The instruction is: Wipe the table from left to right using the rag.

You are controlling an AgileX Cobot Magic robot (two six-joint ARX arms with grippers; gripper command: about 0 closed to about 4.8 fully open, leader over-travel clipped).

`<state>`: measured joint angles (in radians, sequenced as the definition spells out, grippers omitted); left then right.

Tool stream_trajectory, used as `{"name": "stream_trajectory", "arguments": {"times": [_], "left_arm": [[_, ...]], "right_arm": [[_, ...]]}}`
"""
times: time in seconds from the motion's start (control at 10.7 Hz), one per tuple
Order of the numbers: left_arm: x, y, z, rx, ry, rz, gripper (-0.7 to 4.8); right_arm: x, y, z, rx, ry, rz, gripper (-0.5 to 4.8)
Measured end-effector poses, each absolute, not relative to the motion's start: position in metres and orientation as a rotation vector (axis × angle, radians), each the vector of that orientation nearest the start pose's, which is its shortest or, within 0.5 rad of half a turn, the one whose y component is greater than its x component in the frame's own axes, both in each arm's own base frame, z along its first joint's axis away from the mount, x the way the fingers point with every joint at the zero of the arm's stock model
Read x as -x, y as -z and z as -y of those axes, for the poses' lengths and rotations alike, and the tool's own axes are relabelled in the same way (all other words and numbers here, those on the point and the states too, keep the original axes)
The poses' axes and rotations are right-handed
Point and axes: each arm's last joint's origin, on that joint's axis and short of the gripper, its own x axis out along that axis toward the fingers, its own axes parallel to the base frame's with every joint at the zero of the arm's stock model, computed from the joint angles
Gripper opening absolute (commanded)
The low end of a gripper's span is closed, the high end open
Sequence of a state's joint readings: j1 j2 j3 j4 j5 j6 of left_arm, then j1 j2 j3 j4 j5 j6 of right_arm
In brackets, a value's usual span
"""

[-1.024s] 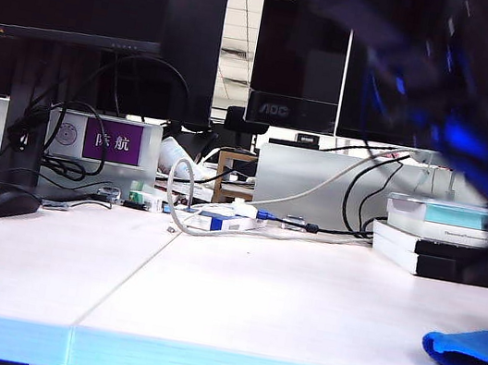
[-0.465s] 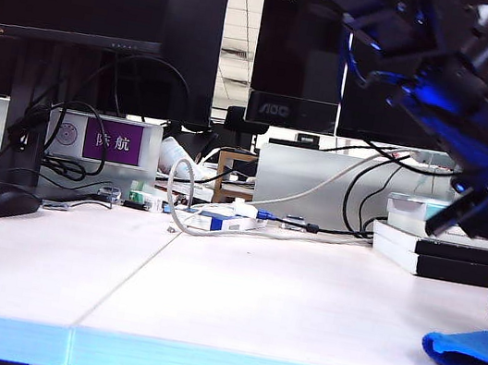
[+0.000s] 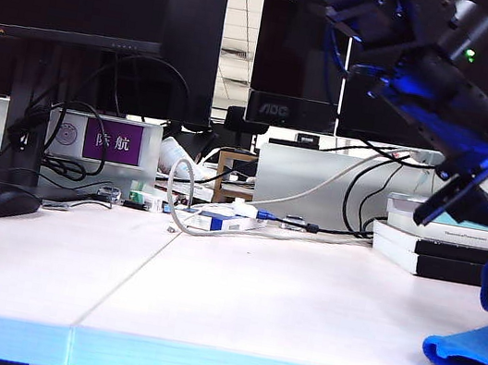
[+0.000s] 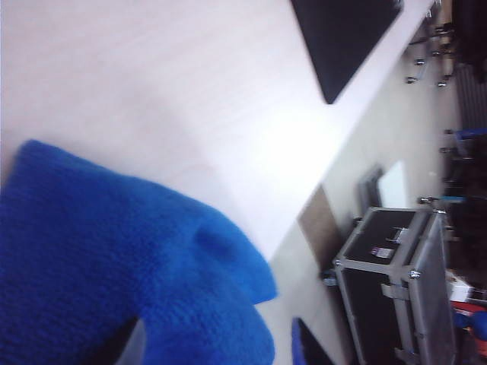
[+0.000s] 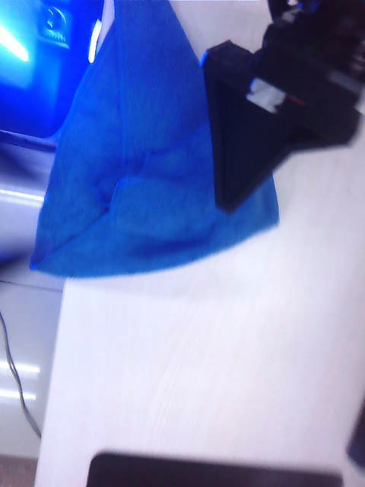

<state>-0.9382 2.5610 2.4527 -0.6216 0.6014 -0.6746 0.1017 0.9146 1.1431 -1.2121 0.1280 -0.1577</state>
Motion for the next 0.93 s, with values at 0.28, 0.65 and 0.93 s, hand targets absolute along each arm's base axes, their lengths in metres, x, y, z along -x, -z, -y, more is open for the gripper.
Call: {"name": "stream_trajectory", "arguments": {"times": [0.28, 0.65, 0.93], "left_arm": [[-0.322, -0.223, 0.456, 0.423, 1.142, -1.285, 2.56], [-0.329, -0.223, 0.451, 0.439, 1.145, -1.294, 2.56], [-0.329, -0.223, 0.45, 0.44, 1.15, -1.298, 2.56]], "right_arm": [[-0.149, -0.342, -0.012, 0.248, -0.075, -0.995, 1.3], [-0.159, -0.336, -0.012, 0.251, -0.068, -1.025, 0.87], [-0.165, -0.313, -0.002, 0.175, -0.015, -1.117, -0.01]]}}
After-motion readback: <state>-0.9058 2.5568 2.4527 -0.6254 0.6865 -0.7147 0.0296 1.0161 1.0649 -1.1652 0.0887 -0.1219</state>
